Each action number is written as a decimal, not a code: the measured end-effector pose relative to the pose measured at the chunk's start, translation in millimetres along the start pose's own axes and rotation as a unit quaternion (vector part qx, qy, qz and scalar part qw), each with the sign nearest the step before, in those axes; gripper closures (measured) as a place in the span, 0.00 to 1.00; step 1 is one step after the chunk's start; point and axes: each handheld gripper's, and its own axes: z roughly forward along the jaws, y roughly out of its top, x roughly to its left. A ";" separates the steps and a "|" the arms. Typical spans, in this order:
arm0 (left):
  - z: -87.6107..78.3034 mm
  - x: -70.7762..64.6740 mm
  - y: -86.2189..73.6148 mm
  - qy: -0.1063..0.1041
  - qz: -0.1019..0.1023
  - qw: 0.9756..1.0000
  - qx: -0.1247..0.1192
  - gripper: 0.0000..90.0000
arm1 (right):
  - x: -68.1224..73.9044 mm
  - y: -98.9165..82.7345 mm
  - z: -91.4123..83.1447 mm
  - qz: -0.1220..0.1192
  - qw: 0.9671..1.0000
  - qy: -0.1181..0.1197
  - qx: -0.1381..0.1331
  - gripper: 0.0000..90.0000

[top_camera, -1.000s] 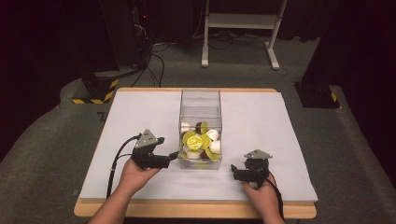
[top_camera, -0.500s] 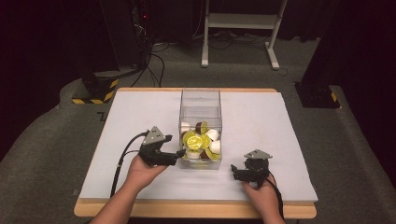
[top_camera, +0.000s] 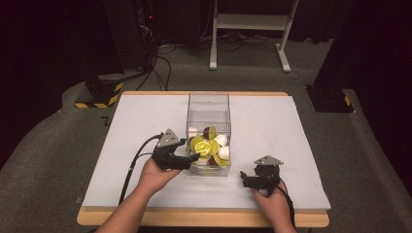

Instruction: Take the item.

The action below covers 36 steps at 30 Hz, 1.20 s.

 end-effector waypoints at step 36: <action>43.1 -9.5 -2.8 0.040 0.047 0.998 0.025 0.38 | 0.1 0.0 -0.1 0.000 1.000 0.000 0.000 0.12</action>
